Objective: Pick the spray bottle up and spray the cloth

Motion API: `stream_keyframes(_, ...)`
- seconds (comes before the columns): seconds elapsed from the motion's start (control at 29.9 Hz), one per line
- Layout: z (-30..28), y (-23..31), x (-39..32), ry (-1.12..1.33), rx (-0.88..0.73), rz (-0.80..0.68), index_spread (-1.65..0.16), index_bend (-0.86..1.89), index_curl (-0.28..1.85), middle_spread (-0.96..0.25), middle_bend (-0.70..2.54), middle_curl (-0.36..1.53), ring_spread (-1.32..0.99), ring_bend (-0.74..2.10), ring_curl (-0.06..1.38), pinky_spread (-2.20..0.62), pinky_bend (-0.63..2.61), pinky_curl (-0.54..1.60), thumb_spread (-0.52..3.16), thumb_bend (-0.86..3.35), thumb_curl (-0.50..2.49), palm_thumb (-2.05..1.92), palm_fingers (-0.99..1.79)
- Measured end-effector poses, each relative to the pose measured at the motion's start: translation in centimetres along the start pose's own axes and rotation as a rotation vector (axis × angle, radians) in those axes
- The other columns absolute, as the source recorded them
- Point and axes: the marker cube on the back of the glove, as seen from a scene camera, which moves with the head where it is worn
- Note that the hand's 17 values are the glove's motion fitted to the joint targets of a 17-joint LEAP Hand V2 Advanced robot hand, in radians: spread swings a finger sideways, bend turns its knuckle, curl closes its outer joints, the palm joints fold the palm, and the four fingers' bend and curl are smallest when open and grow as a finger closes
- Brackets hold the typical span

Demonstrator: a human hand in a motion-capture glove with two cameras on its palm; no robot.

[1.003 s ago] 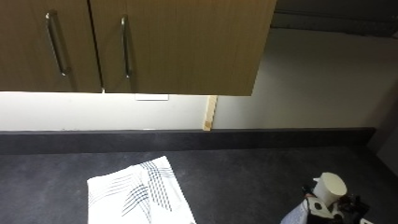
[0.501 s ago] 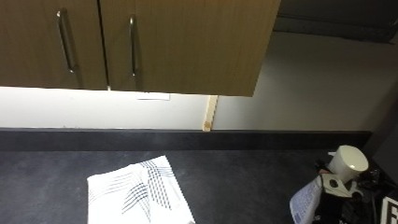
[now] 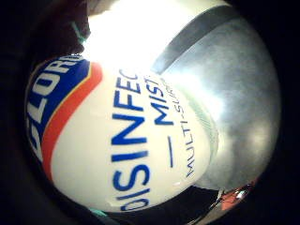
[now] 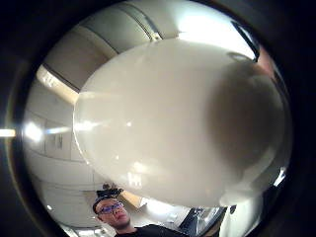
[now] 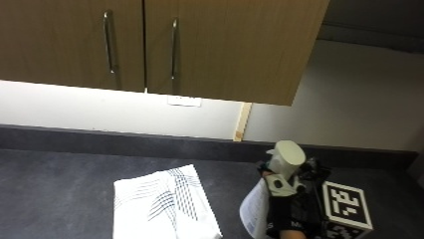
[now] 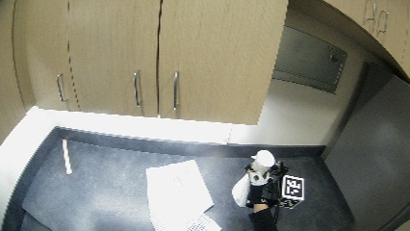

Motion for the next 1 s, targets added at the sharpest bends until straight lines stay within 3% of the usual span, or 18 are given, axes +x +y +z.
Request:
stream_keyframes(0.23,7.1,2.0,0.3,0.027,-0.201,0.008,-0.17,0.16,0.51,0.03,0.31,0.53,-0.01,0.34,0.45,0.11,0.2,0.31,0.65,-0.02,0.67,1.19,0.89)
stream_keyframes(0.57,10.3,1.7,1.3,0.14,-0.358,0.053,-0.17,0.15,0.51,0.03,0.3,0.55,-0.01,0.34,0.47,0.1,0.21,0.33,0.64,-0.02,0.67,1.19,0.91)
stream_keyframes(0.74,11.4,0.8,3.6,0.401,-0.489,0.205,-0.16,0.14,0.5,0.03,0.29,0.55,-0.01,0.36,0.48,0.09,0.24,0.35,0.63,-0.02,0.67,1.19,0.96)
stream_keyframes(1.0,11.8,-0.1,10.5,1.017,-0.726,0.625,-0.15,0.13,0.48,0.04,0.31,0.57,0.0,0.37,0.49,0.08,0.31,0.39,0.59,-0.03,0.67,1.18,1.01)
